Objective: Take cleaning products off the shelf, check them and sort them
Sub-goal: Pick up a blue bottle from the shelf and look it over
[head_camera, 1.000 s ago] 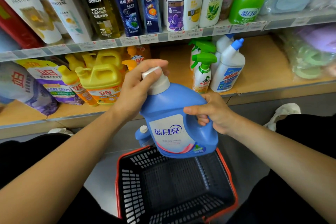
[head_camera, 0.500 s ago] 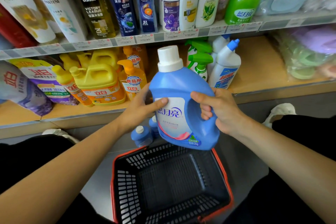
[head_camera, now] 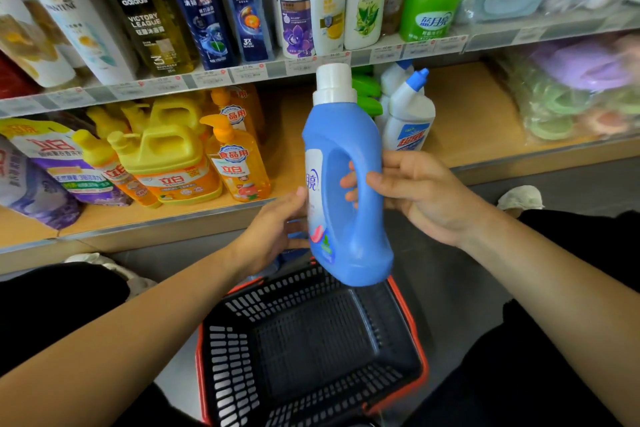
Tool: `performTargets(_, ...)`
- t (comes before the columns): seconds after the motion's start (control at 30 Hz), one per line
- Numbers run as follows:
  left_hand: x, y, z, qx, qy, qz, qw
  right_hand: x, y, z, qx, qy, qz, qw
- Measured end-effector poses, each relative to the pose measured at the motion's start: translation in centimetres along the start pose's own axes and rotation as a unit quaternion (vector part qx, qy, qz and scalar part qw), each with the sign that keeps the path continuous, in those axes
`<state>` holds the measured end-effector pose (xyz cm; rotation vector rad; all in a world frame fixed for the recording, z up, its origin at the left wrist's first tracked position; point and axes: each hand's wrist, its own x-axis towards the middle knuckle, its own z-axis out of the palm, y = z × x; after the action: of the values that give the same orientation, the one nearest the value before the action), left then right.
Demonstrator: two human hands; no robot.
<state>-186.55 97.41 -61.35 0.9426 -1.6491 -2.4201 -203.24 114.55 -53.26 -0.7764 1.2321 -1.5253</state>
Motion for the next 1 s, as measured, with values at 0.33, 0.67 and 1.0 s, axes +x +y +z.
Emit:
performTargets(0.33,-2.7,0.8,1.3,0.088,-0.069,0.085,0.990,-0.7,-0.4,1.9,0.083,0.021,-0.024,0.996)
performTargets(0.67,-5.9,1.0,3.3,0.300,-0.035,0.316,0.899,-0.8,-0.5,1.9,0.121,0.082,-0.049,0.988)
performTargets(1.0,-4.6,1.8,2.2,0.382,-0.009,0.389,0.838,0.2,-0.7,1.3,0.177,0.091,-0.030,0.979)
